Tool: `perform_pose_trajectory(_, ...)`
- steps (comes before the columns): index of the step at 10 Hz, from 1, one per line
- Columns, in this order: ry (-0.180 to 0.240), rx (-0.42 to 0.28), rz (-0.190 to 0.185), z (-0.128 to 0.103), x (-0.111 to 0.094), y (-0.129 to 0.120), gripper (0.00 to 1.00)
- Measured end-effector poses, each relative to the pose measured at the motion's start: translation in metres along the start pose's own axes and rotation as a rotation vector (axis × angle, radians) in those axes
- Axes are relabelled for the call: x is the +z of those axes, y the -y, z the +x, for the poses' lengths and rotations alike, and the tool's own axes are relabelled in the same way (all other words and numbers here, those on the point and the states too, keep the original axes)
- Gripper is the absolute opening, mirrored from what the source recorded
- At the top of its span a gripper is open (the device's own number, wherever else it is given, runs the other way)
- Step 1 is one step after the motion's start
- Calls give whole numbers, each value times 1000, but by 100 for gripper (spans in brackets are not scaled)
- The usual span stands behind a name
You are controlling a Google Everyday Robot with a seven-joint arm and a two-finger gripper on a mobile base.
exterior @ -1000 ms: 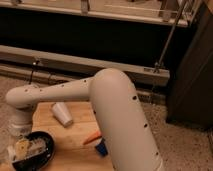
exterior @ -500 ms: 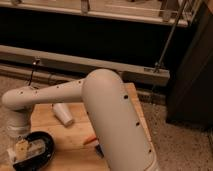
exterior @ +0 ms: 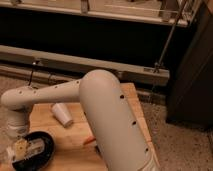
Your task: Place the bottle in the ceramic bowl
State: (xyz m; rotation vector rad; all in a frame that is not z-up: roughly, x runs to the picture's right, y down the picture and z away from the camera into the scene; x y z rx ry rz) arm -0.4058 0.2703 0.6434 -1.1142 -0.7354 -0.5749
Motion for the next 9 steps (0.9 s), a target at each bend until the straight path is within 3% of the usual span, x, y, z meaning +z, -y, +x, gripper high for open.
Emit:
perform_pose_trajectory(7,-5,43,-11,10,-2,7,80)
perform_pose_trajectory(9,10,81,25,15,-18,17,80)
